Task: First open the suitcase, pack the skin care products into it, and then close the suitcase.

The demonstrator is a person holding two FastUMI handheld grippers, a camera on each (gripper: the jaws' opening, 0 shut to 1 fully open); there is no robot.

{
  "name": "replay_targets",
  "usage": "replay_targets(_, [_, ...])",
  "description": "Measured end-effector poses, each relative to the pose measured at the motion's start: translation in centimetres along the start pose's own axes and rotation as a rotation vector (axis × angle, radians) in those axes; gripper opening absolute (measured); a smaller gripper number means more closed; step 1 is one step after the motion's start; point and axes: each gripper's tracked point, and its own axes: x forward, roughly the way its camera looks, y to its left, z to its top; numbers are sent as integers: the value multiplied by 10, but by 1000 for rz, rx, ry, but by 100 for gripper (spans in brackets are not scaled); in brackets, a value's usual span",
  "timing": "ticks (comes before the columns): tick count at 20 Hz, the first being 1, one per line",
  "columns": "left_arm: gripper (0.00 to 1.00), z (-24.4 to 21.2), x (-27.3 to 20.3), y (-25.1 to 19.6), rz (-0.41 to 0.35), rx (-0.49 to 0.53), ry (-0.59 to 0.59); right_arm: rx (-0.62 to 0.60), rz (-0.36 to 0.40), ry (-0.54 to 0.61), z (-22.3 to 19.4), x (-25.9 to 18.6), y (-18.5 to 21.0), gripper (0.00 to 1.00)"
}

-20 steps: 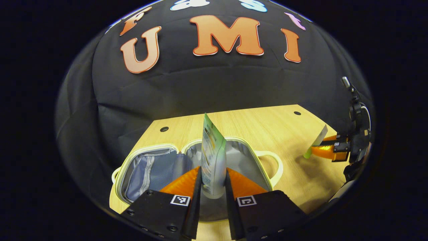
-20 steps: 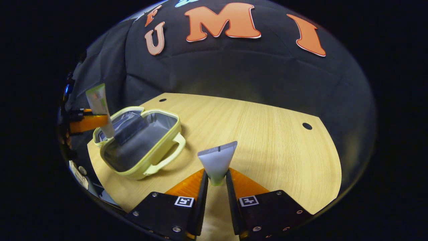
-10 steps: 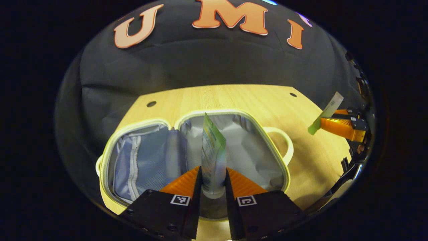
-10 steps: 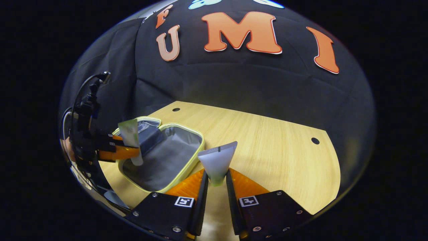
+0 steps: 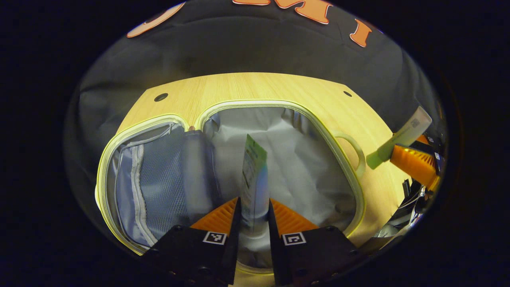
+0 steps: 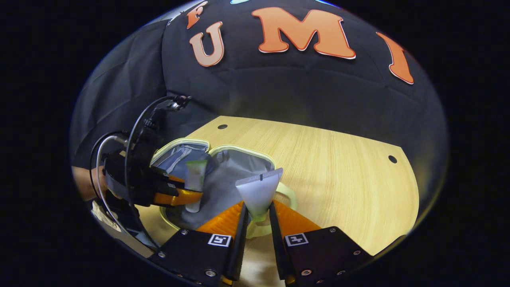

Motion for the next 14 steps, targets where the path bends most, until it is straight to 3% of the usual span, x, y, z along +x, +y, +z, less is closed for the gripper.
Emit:
replay_targets(5, [39,5,18,0,9,-26,15,9,15,59,-9,16,19,35])
replay_targets(6, [35,8,21,-1,-6,-30,7,15,17,65,-10,18,22,35])
replay_targets(9, [43,20,14,-1,-38,-65,-58,14,30,86,-14,22,28,35])
replay_targets(11, [56,30,0,0,-54,-80,-125,13,37,106,-17,26,31,35])
replay_targets(12, [71,37,-11,4,-49,-74,-163,16,44,121,-21,28,34,35])
replay_targets(14, [86,44,-33,24,1,-57,-229,21,61,155,-27,36,39,35])
